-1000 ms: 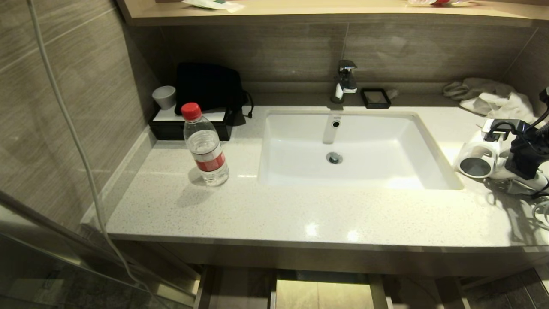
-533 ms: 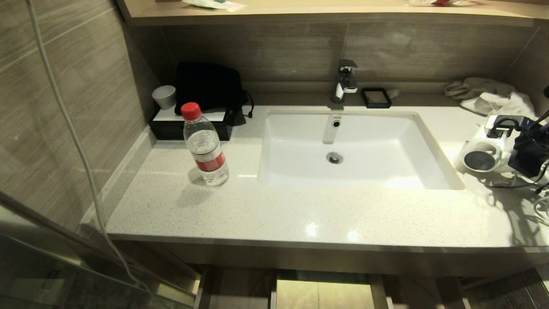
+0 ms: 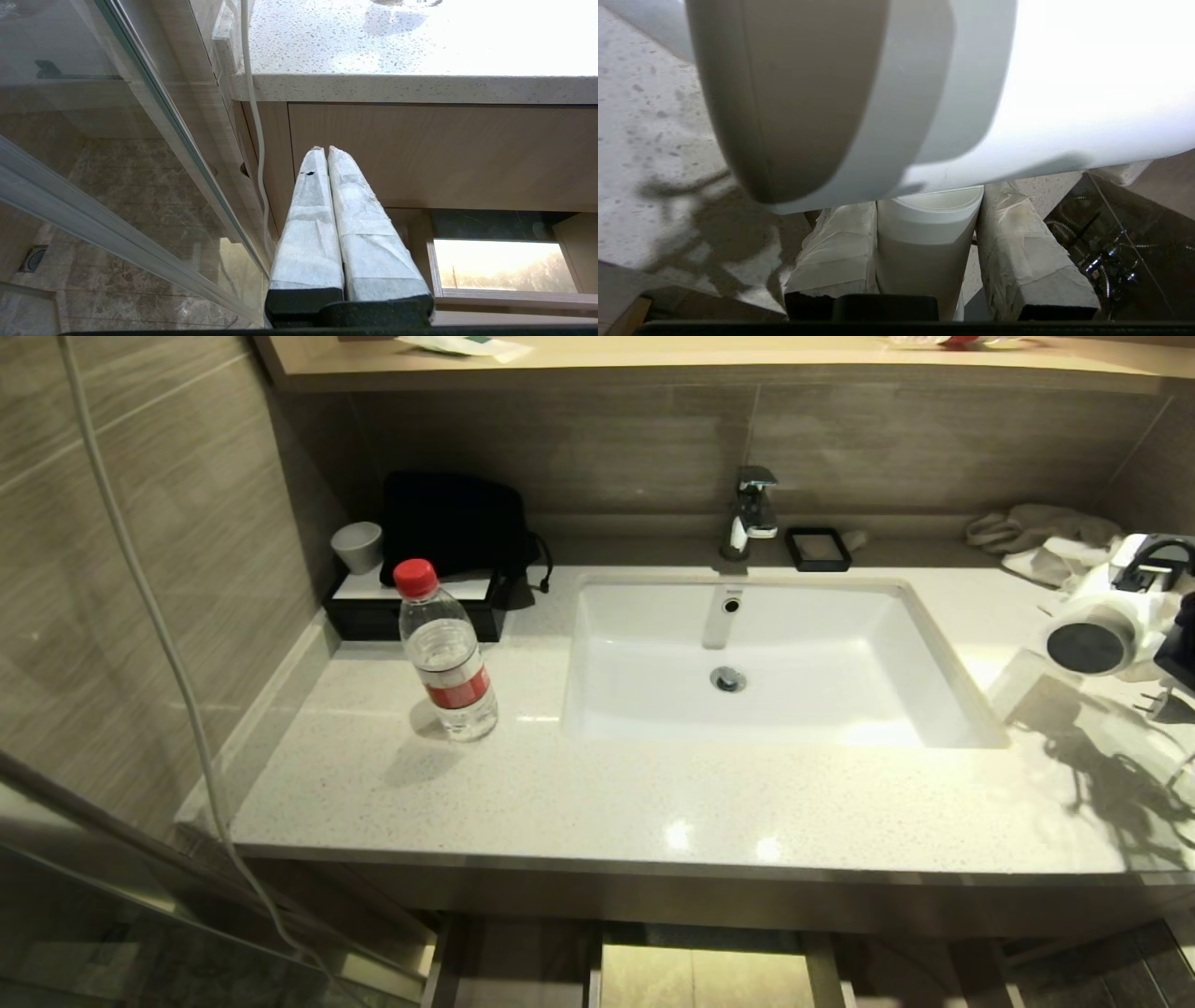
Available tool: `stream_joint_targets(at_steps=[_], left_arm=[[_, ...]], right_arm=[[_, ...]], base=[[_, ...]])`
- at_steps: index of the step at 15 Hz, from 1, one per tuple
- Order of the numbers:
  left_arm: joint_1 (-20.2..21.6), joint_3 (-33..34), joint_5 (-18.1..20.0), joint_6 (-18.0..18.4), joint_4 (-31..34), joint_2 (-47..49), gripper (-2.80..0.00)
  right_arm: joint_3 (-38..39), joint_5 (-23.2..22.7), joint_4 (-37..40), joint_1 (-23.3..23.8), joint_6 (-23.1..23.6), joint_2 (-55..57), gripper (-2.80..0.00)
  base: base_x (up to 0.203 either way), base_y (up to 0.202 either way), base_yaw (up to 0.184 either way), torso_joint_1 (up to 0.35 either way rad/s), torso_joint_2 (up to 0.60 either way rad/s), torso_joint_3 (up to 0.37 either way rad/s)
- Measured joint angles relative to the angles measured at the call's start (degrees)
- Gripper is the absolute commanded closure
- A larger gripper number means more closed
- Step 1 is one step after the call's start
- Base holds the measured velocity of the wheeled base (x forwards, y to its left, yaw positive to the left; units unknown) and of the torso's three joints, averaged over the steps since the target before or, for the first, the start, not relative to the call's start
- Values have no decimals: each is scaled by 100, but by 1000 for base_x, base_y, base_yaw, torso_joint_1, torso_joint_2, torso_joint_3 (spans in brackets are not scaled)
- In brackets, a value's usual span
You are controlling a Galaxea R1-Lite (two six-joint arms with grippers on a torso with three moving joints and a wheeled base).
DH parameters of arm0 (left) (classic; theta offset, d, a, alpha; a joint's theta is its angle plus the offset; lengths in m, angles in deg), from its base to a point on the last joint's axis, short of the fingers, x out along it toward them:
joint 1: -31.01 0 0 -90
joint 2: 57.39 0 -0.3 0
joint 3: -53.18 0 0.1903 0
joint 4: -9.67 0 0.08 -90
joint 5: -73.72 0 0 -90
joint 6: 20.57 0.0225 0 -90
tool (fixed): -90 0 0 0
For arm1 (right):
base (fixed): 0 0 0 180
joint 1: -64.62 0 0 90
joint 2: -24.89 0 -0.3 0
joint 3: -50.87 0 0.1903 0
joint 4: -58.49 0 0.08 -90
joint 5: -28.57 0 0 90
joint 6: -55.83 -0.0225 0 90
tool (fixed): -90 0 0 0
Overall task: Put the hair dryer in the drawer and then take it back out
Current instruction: Pick up the hairdryer, then put it into the drawer
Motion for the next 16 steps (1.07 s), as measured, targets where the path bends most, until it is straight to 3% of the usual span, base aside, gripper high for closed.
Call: stream_joint_targets(at_steps=[4,9,13,16], left_arm=[[0,0,2,-2,0,0,0],[0,2,0,2,0,0,0],[0,2,0,2,0,0,0],[0,2,0,2,0,0,0]], right_arm=[[792,-2,2,-8,-245,-950,0],[1995,13,-47,-124,-1038,-2258,0],[2593,450,-57,-223,-2028,-3011,0],[2711,523,-71,-257,-2652,-3258,0]], base=[[0,0,0,0,0,0],[0,0,0,0,0,0],[0,0,0,0,0,0],[0,0,0,0,0,0]])
